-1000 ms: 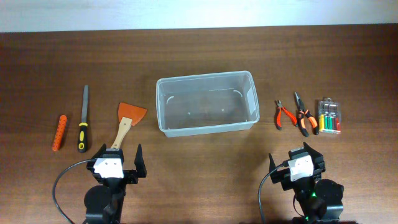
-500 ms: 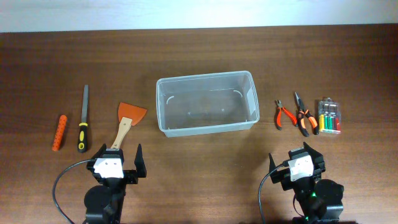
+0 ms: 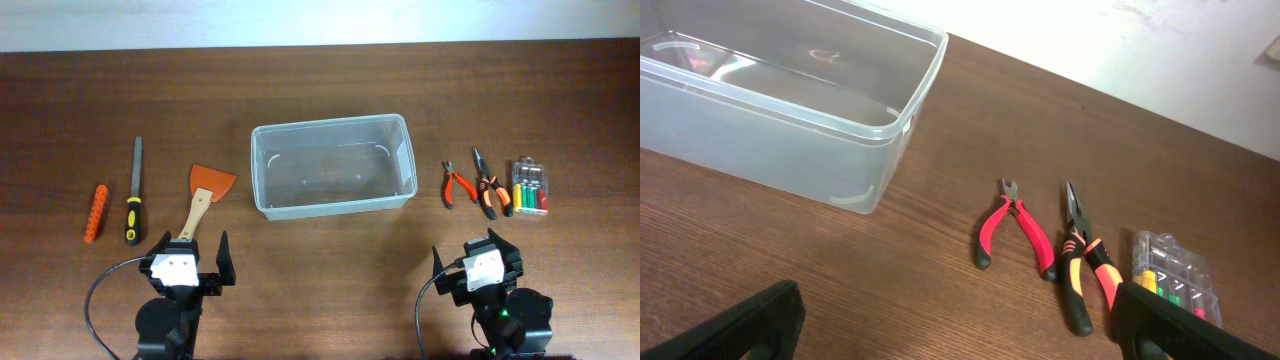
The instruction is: Pack container
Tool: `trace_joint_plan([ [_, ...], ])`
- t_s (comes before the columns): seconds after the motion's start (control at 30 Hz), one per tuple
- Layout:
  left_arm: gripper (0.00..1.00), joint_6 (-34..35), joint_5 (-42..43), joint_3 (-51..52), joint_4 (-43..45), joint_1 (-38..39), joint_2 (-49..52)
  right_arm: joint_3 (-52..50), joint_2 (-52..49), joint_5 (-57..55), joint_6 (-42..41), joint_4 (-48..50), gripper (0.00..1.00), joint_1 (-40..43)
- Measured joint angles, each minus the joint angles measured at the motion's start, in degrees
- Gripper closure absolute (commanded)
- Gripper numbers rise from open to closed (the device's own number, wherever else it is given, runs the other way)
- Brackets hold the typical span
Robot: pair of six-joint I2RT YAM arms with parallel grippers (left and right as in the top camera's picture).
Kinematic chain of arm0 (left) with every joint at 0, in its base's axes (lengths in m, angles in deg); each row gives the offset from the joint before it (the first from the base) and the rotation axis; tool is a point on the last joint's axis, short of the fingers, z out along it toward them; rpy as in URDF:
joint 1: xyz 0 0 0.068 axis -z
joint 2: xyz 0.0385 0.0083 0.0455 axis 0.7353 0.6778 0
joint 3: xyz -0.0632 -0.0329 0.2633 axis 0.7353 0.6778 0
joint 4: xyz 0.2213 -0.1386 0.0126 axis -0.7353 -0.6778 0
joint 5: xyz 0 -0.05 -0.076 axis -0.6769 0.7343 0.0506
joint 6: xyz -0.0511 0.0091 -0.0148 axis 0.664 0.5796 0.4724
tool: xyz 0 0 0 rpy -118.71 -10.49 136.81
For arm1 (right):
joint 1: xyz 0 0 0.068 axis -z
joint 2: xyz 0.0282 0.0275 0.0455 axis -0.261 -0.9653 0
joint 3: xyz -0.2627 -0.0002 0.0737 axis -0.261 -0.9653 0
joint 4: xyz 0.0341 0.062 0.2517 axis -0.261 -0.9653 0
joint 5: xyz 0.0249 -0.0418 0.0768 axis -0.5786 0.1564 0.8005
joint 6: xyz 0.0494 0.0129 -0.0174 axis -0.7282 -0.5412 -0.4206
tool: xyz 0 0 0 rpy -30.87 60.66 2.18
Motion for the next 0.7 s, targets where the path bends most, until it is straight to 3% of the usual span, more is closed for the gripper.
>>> trace_joint_plan([
  [0.7,0.01,0.0,2.01,0.07,0.63,0.0,0.0,0.0,0.0,0.0,-0.02,0.0,0.01,-0.02],
])
